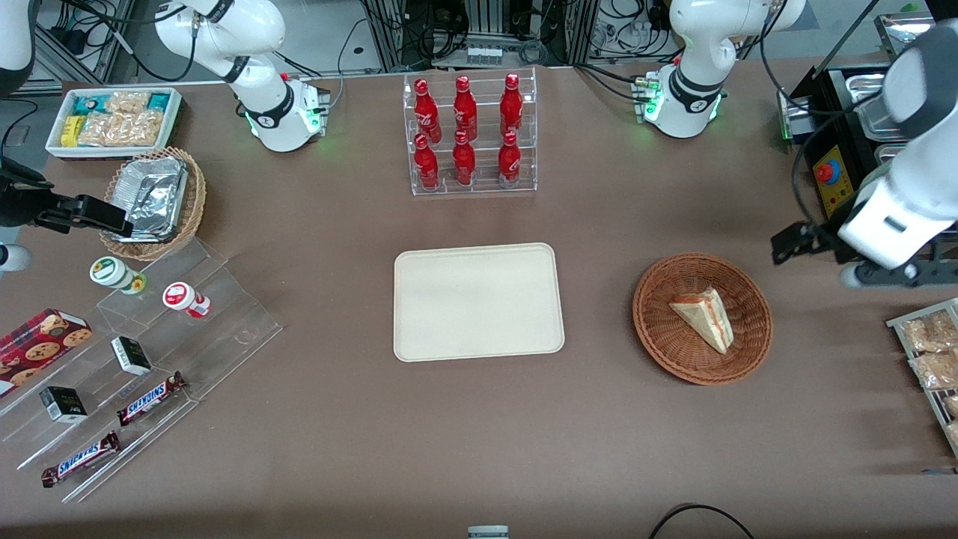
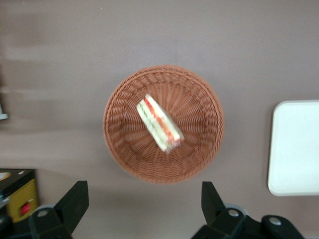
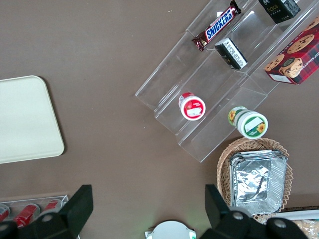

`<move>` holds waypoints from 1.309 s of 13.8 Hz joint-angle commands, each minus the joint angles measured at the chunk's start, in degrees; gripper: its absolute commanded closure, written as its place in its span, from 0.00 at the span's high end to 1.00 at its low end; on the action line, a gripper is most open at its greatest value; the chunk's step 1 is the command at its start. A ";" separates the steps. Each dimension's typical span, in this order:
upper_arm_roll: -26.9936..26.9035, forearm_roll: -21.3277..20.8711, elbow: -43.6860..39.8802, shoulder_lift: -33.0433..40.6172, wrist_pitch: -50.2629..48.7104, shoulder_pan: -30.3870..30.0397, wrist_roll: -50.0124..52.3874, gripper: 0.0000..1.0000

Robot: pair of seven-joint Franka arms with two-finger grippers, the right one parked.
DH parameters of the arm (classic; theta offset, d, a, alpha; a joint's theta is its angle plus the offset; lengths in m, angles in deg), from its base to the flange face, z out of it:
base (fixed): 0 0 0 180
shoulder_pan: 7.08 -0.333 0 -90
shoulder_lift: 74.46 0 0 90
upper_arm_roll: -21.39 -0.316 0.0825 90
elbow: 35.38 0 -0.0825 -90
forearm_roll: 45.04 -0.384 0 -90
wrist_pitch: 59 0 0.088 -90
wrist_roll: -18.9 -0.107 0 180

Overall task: Place sandwich from basket to tray
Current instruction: 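Lower the open left gripper over the sandwich in the wicker basket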

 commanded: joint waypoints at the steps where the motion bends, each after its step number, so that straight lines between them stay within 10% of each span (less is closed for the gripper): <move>1: 0.30 -0.85 9.05 1.27 9.82 0.15 7.73 1.00; 7: 0.39 -0.76 25.93 0.05 33.72 1.28 31.45 1.00; 18: 0.12 -2.17 27.71 -8.30 39.55 2.26 32.98 1.00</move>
